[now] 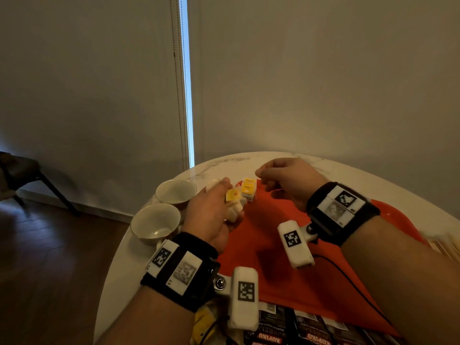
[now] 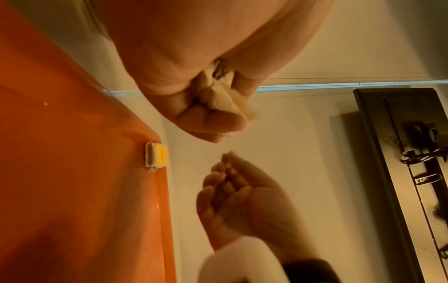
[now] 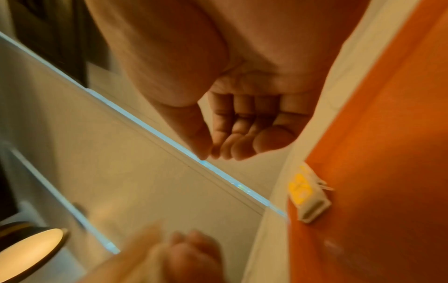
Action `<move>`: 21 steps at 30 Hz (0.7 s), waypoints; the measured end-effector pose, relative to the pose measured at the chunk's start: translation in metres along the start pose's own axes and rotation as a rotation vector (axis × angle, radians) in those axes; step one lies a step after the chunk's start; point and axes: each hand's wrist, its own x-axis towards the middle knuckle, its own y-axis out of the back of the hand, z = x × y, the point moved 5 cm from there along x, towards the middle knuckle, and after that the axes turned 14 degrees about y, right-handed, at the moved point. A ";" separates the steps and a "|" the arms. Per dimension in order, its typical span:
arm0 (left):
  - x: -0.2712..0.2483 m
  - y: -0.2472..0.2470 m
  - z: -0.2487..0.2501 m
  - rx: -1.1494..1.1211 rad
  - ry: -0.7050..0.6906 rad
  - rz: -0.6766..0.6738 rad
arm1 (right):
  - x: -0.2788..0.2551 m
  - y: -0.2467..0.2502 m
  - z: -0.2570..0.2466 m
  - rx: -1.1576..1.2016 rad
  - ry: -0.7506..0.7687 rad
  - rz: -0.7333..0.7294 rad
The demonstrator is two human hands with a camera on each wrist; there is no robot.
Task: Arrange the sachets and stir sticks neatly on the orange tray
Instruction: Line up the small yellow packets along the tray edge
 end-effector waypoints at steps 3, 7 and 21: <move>-0.003 0.001 0.002 -0.012 -0.021 0.018 | -0.027 -0.009 -0.029 -0.131 0.079 -0.213; -0.011 -0.004 0.004 -0.076 -0.032 -0.011 | -0.045 -0.029 -0.041 -0.323 0.179 -0.336; -0.011 -0.005 0.003 -0.085 -0.005 -0.112 | -0.035 -0.015 -0.024 -0.038 0.201 -0.093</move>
